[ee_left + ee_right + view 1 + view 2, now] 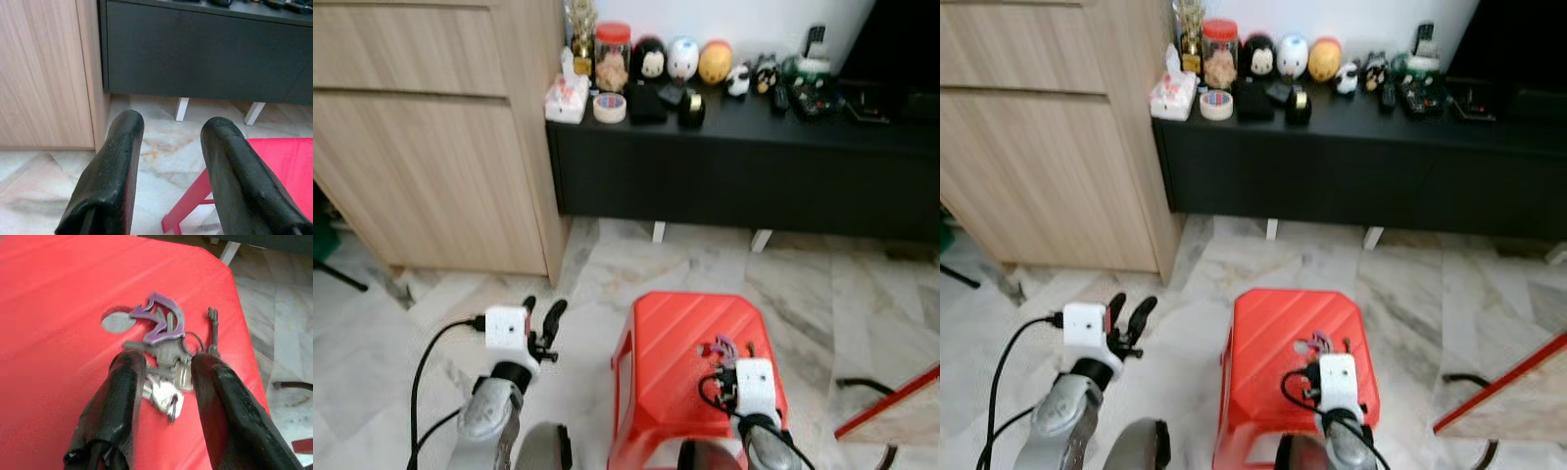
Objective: Hang keys on a hook
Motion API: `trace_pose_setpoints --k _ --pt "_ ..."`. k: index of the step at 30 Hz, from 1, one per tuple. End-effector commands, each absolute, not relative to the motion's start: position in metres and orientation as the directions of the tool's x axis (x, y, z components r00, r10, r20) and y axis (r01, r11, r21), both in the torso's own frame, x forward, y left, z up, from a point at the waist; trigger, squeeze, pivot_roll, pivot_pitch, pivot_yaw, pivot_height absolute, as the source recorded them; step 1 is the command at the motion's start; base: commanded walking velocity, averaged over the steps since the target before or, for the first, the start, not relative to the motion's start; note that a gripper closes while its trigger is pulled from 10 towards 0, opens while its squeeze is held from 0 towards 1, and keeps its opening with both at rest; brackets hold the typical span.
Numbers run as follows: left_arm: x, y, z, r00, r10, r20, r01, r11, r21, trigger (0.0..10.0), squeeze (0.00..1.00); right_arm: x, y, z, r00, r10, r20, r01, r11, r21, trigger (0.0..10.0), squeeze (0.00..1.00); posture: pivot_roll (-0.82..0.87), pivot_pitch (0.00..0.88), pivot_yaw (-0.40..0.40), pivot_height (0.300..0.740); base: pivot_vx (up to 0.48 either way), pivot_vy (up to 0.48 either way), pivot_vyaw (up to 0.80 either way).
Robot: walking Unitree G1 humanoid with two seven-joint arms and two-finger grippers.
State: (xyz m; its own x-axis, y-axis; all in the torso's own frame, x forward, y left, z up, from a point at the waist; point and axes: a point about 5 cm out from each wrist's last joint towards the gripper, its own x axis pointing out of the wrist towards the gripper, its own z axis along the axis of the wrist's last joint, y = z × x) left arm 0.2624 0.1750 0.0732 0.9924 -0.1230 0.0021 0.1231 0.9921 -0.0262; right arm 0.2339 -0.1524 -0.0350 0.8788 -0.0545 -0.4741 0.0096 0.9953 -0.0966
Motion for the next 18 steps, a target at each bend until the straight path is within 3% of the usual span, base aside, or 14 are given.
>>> trace_pose_setpoints --k 1,4,5,7,8,10,11,12,18 --pt "0.261 0.175 0.07 0.993 -0.12 -0.012 0.12 0.992 -0.032 10.0 0.0 0.232 -0.156 -0.038 0.865 -0.072 -0.496 0.018 0.993 -0.113 10.0 0.0 0.07 0.081 -0.08 0.616 0.0 0.0 0.0" --pt "0.261 0.176 0.07 0.993 -0.121 -0.013 0.12 0.992 -0.032 10.0 0.0 0.232 -0.157 -0.038 0.865 -0.077 -0.496 0.023 0.993 -0.115 10.0 0.0 0.07 0.081 -0.079 0.616 0.0 0.0 0.0" --pt "0.26 0.175 0.07 0.992 -0.122 -0.014 0.121 0.992 -0.032 10.0 0.0 0.232 -0.157 -0.039 0.859 -0.081 -0.505 0.022 0.992 -0.121 10.0 0.7 0.07 0.083 -0.079 0.616 0.0 0.0 0.0" --pt "0.26 0.175 0.07 0.992 -0.122 -0.014 0.121 0.992 -0.031 10.0 0.0 0.232 -0.158 -0.039 0.857 -0.084 -0.509 0.023 0.992 -0.125 10.0 0.7 0.07 0.083 -0.079 0.616 0.0 0.0 0.0" --pt "0.26 0.175 0.07 0.992 -0.122 -0.014 0.121 0.992 -0.031 10.0 0.0 0.232 -0.158 -0.04 0.852 -0.082 -0.517 0.021 0.992 -0.124 10.0 1.0 0.07 0.083 -0.079 0.616 0.0 0.0 0.0" --pt "0.26 0.175 0.069 0.992 -0.122 -0.016 0.122 0.992 -0.031 10.0 0.0 0.233 -0.157 -0.041 0.843 -0.064 -0.535 -0.002 0.993 -0.122 10.0 1.0 0.07 0.083 -0.079 0.616 0.0 0.0 0.0" --pt "0.26 0.175 0.069 0.992 -0.123 -0.017 0.122 0.992 -0.031 10.0 0.0 0.233 -0.157 -0.042 0.838 -0.055 -0.543 -0.018 0.992 -0.128 10.0 0.93 0.07 0.085 -0.078 0.616 0.0 0.0 0.0" --pt "0.26 0.175 0.069 0.992 -0.123 -0.018 0.123 0.992 -0.03 10.0 0.0 0.234 -0.156 -0.043 0.833 -0.049 -0.551 -0.023 0.992 -0.123 10.0 0.0 0.07 0.085 -0.078 0.616 0.0 0.0 0.0" --pt "0.26 0.175 0.068 0.993 -0.119 -0.022 0.119 0.993 -0.026 10.0 0.0 0.245 -0.161 -0.038 0.831 -0.067 -0.553 -0.005 0.992 -0.128 10.0 0.0 0.07 0.087 -0.078 0.616 0.0 0.0 0.0"
